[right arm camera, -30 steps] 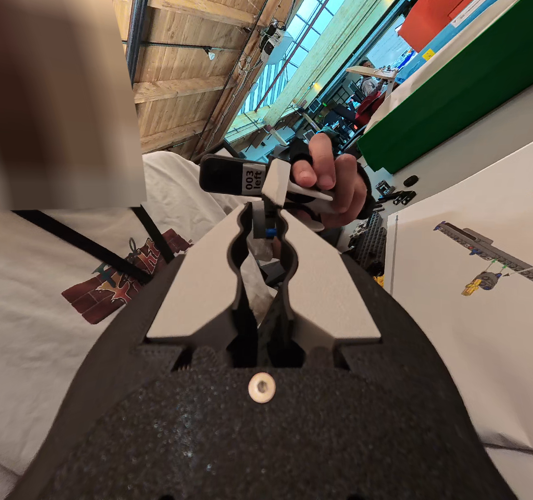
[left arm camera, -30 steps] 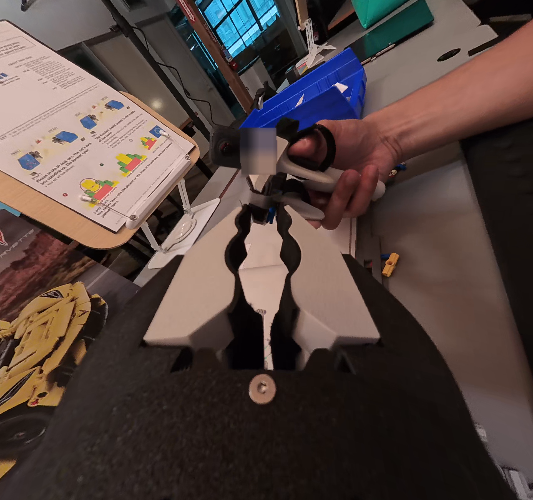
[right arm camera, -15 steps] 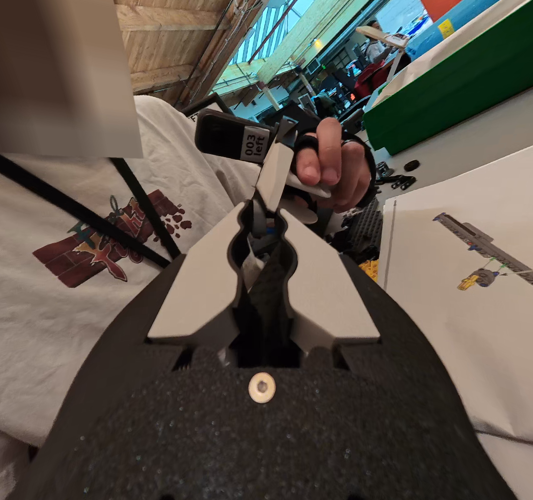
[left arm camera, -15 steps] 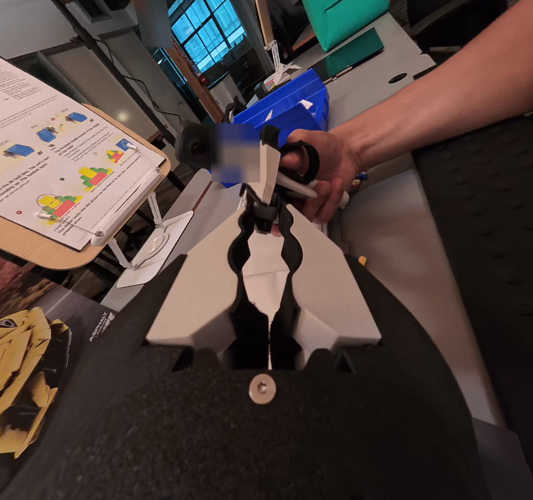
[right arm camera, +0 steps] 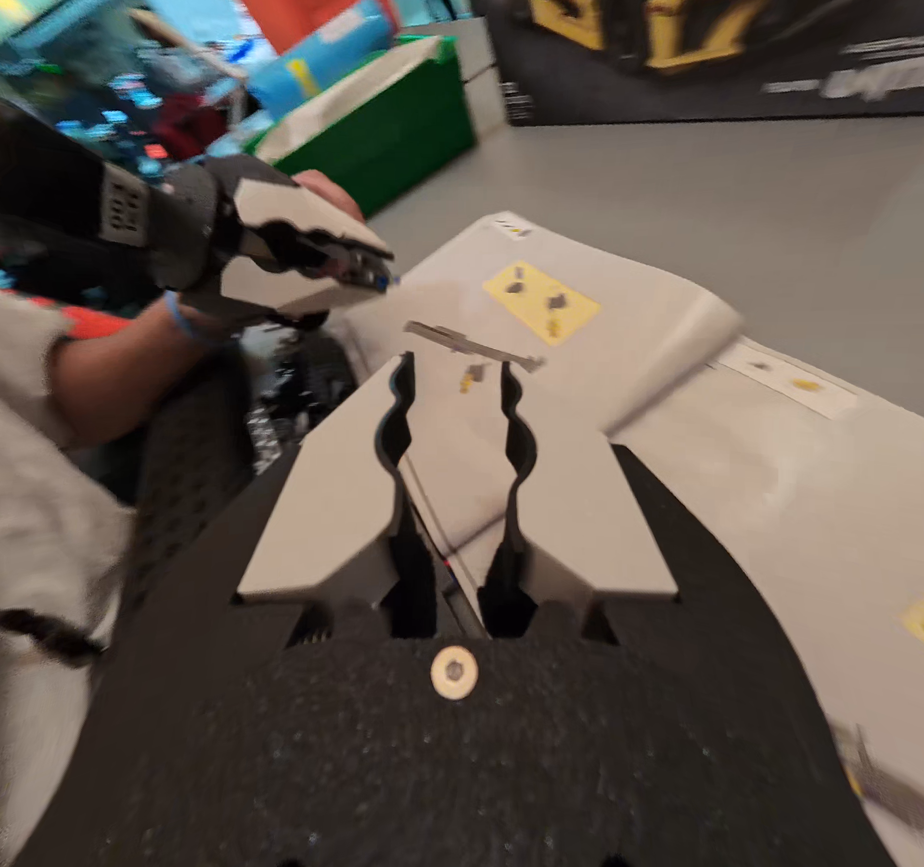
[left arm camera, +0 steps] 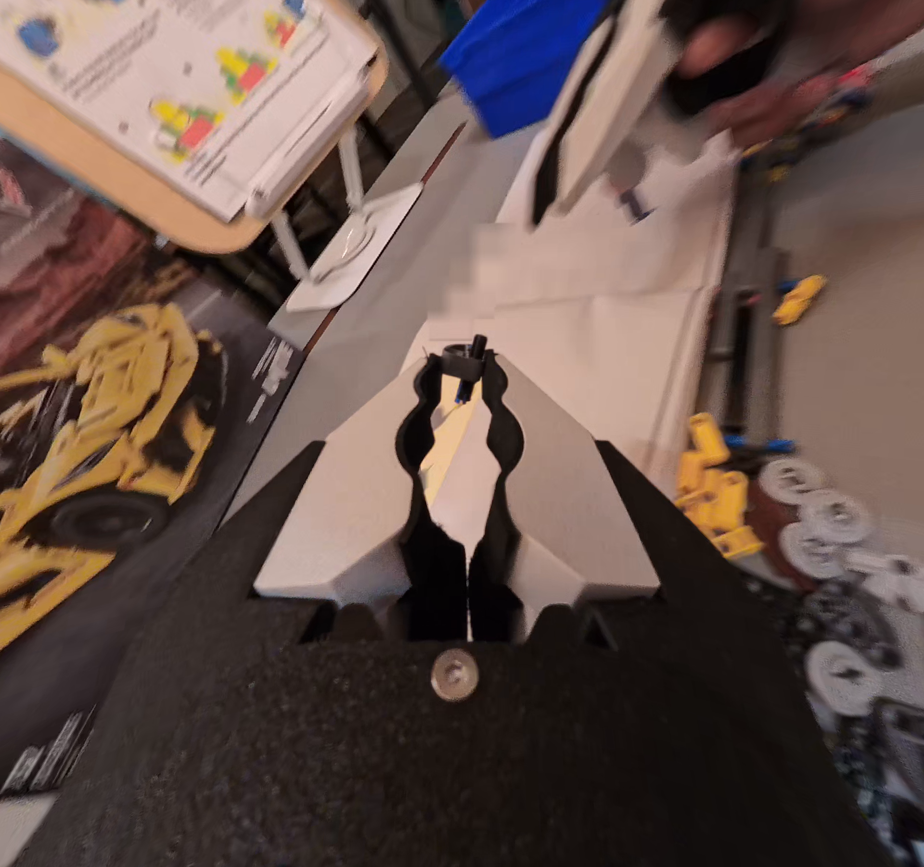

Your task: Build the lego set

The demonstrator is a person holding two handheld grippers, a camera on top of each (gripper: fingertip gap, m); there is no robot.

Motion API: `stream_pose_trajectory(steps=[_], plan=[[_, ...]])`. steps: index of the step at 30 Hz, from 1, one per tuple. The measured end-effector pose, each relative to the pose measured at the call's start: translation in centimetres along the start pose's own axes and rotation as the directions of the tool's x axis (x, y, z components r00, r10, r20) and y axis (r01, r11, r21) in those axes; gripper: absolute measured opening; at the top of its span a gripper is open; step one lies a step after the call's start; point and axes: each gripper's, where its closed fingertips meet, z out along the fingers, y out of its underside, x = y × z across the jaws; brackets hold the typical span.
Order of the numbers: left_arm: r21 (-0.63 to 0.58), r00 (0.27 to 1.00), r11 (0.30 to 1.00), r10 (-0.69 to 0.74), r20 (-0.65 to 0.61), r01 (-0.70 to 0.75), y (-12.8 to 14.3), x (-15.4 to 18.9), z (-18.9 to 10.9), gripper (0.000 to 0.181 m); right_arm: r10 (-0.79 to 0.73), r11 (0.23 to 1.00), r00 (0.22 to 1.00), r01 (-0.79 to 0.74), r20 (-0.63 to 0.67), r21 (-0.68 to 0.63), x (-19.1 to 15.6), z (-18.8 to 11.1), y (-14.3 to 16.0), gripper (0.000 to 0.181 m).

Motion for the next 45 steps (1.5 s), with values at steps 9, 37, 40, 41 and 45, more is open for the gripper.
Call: stream_pose_trajectory(steps=[9, 37, 40, 41, 45], plan=[[-0.356, 0.940, 0.875, -0.339, 0.035, 0.328, 8.0, -1.8, 0.0, 0.014, -0.134, 0.954, 0.698, -0.103, -0.704, -0.283, 8.8, -11.0, 6.6, 0.061], [-0.609, 0.940, 0.725, -0.319, 0.118, 0.322, 17.0, -11.6, 4.5, 0.013, -0.095, 0.919, 0.729, -0.197, -0.677, -0.341, 18.4, -2.3, 2.4, 0.076], [-0.600, 0.933, 0.724, -0.337, 0.123, 0.341, 17.3, -12.7, 5.6, 0.013, -0.087, 0.924, 0.725, -0.198, -0.683, -0.328, 19.6, -2.0, 1.8, 0.076], [-0.596, 0.930, 0.723, -0.348, 0.122, 0.349, 17.4, -12.8, 5.7, 0.013, -0.087, 0.922, 0.725, -0.201, -0.683, -0.330, 19.8, -1.9, 1.7, 0.076], [-0.520, 0.934, 0.778, -0.320, 0.156, 0.354, 15.8, -13.9, 4.7, 0.013, -0.127, 0.940, 0.748, -0.120, -0.651, -0.320, 17.7, -1.9, 0.7, 0.074]])
